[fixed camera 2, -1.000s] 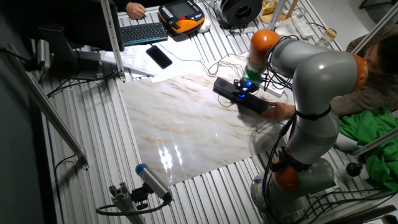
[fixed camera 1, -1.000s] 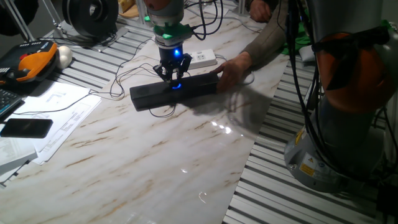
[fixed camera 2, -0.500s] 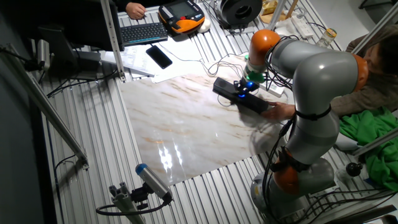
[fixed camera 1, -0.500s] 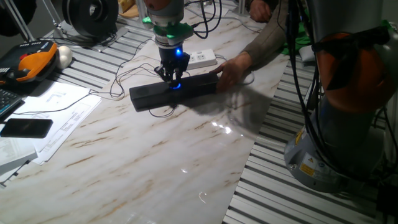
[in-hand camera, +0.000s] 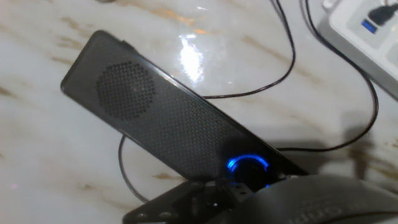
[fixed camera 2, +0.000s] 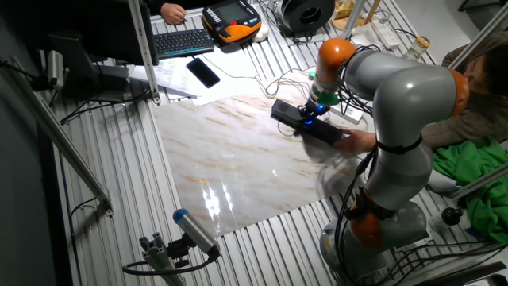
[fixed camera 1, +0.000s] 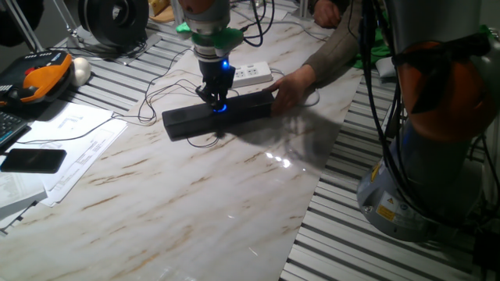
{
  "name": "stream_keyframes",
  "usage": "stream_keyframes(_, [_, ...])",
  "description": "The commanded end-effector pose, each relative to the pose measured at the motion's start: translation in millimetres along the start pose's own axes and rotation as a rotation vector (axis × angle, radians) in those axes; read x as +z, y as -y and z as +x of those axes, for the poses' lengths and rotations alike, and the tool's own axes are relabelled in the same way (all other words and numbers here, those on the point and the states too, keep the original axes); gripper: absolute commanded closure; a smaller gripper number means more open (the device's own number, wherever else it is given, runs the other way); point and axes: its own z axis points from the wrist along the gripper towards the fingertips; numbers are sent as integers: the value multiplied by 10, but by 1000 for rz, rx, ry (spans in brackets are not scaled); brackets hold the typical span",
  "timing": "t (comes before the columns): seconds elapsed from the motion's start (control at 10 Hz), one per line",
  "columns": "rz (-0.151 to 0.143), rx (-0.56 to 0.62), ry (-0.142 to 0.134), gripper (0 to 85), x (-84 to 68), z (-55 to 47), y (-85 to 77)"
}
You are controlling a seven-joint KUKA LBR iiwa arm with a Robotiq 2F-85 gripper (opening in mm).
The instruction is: Turn the knob to decrease the volume of the speaker
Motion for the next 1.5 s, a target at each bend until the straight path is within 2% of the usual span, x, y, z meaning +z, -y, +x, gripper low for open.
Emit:
stream_keyframes(0.0, [-2,-49,-1,850,1,6,-11])
stream_keyframes(0.5, [-2,-186,2,850,13,-14,-37])
stream_keyframes(0.9, [23,-306,-6,850,6,-13,-47])
stream_keyframes(1.1, [24,-366,-7,850,7,-16,-46])
stream_keyframes(1.4, [22,-438,3,850,8,-19,-49])
